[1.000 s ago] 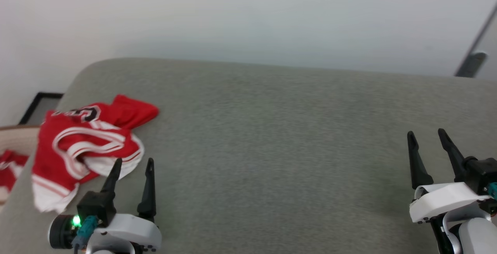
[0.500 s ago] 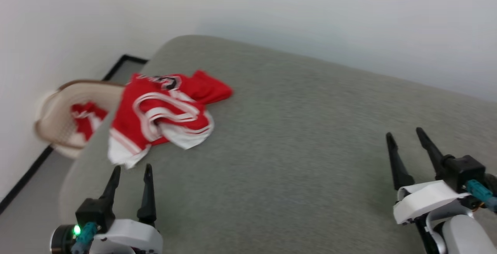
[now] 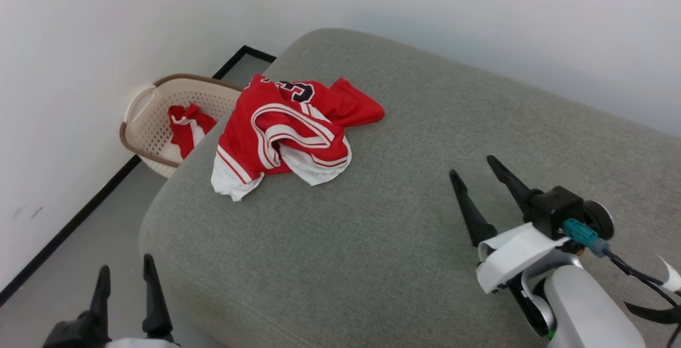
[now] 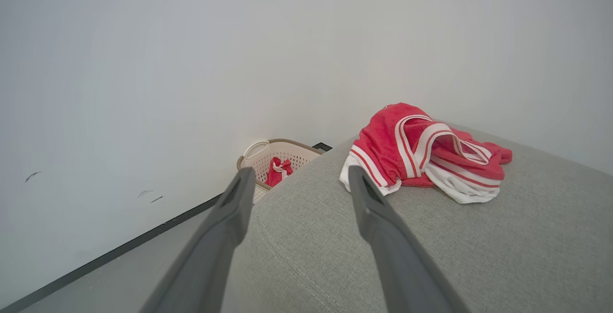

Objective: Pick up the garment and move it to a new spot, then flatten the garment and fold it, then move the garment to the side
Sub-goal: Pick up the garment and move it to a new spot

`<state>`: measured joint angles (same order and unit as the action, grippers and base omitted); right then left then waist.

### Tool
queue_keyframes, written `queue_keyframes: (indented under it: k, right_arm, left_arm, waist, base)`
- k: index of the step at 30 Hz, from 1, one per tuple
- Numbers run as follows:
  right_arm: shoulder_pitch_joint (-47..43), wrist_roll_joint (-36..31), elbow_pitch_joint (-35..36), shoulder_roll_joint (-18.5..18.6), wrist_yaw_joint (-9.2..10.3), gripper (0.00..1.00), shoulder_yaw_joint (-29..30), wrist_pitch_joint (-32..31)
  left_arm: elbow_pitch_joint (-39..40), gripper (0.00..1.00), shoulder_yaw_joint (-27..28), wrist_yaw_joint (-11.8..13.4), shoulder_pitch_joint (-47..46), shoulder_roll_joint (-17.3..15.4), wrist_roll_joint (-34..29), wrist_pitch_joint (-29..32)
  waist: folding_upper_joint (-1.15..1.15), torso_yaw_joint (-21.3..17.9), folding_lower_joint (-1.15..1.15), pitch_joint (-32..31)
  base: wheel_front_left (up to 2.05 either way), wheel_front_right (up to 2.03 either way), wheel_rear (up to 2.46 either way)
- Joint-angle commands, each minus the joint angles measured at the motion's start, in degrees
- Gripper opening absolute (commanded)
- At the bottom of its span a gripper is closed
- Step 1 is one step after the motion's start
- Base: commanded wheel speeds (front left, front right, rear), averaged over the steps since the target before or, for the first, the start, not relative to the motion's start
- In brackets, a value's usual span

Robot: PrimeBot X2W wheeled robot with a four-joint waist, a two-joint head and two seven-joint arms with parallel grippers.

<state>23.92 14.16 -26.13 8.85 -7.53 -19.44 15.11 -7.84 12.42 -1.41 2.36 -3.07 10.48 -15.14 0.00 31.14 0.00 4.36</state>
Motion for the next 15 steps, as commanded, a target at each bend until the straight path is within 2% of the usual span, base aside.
queue_keyframes:
  k: [1,5,9,15]
  right_arm:
    - [0.9,0.7,-0.4,0.0,0.08,1.0,-0.8,0.0]
    - [1.5,1.2,-0.8,0.0,0.08,1.0,-1.9,0.0]
    - [0.6,1.5,-0.9,0.6,0.08,1.0,-1.3,0.0]
    - [-3.1,0.4,0.2,1.1,0.08,1.0,2.0,0.0]
  left_arm:
    - [0.7,1.0,-0.3,0.6,0.9,0.1,0.9,0.0]
    - [1.5,1.0,-1.0,1.1,1.9,0.1,1.8,0.0]
    - [0.5,1.0,-1.7,-0.2,0.6,0.1,1.0,0.0]
    - [-7.0,1.0,-6.9,-3.9,-8.7,-0.5,-2.9,0.0]
  waist:
    - [0.0,0.4,0.0,0.5]
    - [0.0,0.4,0.0,0.6]
    - [0.0,0.1,0.0,0.8]
    - [0.0,-0.9,0.0,2.0]
  base:
    - [0.0,0.0,0.0]
    - [0.0,0.0,0.0]
    - [0.0,0.0,0.0]
    - [0.0,0.0,0.0]
